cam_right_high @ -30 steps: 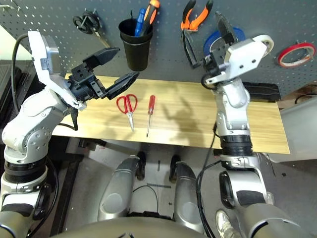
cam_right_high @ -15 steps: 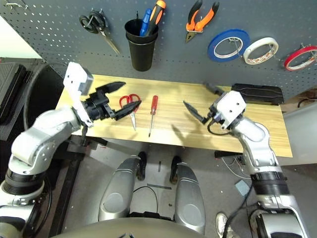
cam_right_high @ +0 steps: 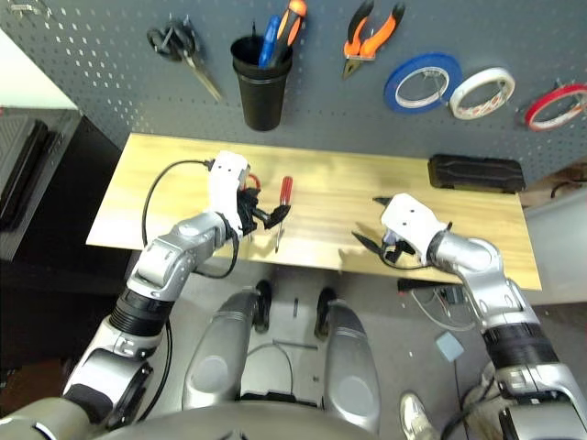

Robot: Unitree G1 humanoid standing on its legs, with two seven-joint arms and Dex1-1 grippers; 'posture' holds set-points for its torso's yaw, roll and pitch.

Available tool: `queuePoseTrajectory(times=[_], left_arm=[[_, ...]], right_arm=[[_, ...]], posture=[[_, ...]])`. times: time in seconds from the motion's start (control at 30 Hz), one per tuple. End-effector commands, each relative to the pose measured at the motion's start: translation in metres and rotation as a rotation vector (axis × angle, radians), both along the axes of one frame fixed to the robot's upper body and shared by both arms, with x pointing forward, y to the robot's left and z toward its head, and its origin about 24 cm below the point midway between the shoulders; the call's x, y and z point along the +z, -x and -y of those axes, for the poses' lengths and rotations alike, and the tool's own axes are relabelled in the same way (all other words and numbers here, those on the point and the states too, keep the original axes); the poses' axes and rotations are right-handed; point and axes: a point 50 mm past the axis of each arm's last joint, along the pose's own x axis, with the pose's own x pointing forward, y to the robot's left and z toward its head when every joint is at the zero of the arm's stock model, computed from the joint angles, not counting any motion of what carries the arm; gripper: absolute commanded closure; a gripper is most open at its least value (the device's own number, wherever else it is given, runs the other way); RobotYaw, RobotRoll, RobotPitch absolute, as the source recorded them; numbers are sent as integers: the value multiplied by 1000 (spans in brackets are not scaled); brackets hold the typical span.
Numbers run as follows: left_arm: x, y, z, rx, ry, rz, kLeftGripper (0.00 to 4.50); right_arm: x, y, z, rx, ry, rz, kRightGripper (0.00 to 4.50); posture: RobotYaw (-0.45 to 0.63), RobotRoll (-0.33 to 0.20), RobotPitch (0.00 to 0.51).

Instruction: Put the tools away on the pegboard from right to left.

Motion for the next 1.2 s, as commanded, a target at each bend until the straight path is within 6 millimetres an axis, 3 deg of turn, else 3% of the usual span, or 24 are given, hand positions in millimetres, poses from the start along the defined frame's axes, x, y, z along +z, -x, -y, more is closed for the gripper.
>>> queuePoseTrajectory(times=[0.03, 0.43, 0.87, 1.2], left_arm=[[-13, -9, 3, 26, -37, -26, 0], [-43, -19, 26, -32, -114, -65, 0], [-60, -25, 16, 15, -250, -73, 0], [-67, -24, 3, 103, -258, -101, 3601]], right_arm=[[-11, 8, 4, -9, 46, -37, 16], [-10, 14, -5, -59, -9, -35, 16], [15, 25, -20, -87, -89, 3, 16], [23, 28, -17, -97, -131, 15, 0]], posture=[[166, 0, 319], [64, 0, 356], [-34, 0, 365], [-15, 0, 360]])
